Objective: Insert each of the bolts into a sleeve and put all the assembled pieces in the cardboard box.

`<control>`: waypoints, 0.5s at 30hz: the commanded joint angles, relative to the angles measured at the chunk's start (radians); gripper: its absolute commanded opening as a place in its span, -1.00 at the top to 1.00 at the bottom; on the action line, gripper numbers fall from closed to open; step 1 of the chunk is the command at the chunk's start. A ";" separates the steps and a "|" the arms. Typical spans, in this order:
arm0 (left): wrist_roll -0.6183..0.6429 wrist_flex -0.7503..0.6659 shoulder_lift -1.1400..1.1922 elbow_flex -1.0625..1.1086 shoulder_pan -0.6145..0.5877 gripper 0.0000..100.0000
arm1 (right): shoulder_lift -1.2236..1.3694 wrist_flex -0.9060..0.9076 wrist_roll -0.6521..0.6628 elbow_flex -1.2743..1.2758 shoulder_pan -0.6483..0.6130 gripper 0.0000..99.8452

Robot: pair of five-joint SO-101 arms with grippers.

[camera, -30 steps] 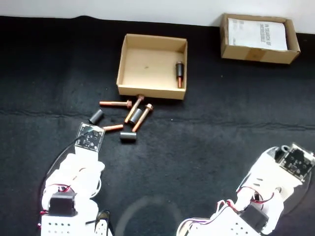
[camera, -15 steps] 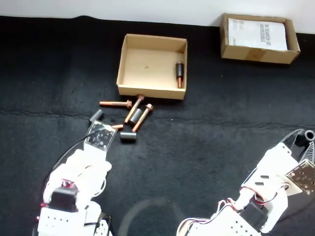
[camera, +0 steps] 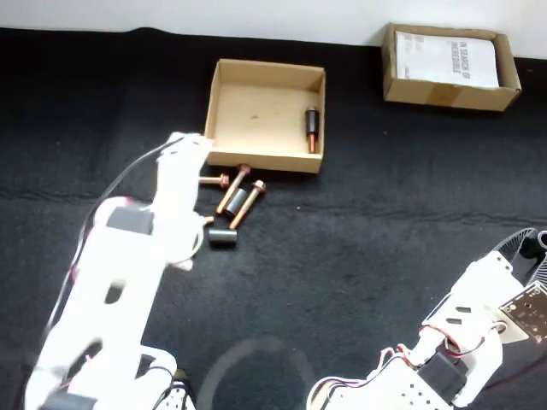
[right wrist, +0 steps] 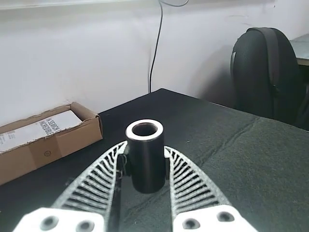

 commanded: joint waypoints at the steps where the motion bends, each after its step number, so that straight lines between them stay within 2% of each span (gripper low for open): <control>1: 0.101 0.035 0.225 -0.168 0.068 0.98 | -0.021 0.024 -0.015 0.151 0.012 0.99; 8: 0.120 0.041 0.561 -0.463 0.208 0.98 | -0.021 0.041 -0.018 0.151 0.039 0.99; 15: 0.037 0.049 0.897 -0.817 0.217 0.98 | -0.021 0.044 -0.018 0.151 0.082 0.99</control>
